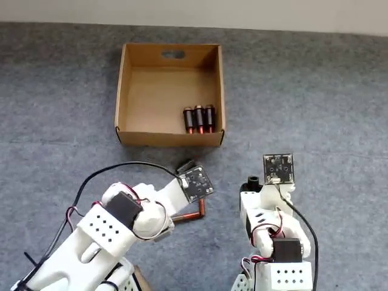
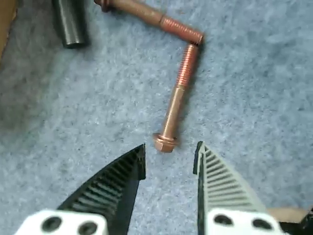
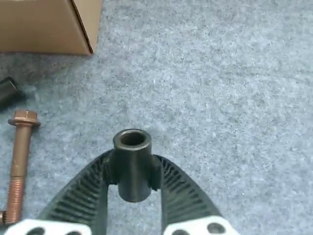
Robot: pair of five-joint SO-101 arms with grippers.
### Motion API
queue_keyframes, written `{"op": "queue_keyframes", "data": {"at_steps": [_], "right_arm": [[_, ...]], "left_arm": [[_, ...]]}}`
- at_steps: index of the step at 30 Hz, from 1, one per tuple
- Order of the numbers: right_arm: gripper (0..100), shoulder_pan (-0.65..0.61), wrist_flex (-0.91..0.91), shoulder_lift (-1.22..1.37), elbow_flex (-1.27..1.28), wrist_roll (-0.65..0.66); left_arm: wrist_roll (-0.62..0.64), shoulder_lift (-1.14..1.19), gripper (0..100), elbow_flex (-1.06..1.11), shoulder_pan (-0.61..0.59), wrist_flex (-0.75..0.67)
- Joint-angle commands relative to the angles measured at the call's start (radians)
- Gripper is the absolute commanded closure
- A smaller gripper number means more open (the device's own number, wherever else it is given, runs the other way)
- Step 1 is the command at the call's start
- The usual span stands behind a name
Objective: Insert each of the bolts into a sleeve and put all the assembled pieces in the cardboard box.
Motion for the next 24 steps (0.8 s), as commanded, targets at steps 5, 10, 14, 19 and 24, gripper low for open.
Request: {"op": "queue_keyframes", "data": {"at_steps": [5,10,14,19,24], "right_arm": [[99.2,0.012,0.002,-0.012,-0.007,-0.002],[99.2,0.012,0.002,-0.012,-0.007,-0.002],[99.2,0.012,0.002,-0.012,-0.007,-0.002],[99.2,0.012,0.002,-0.012,-0.007,-0.002],[99.2,0.012,0.002,-0.012,-0.005,-0.002]], "left_arm": [[-0.031,0.005,82,-0.005,0.008,-0.014],[-0.063,0.061,82,-0.015,0.005,-0.031],[-0.063,0.208,82,-0.025,0.004,-0.118],[-0.061,0.377,82,-0.105,0.004,-0.147],[-0.064,0.481,82,-0.145,0.004,-0.153]]}}
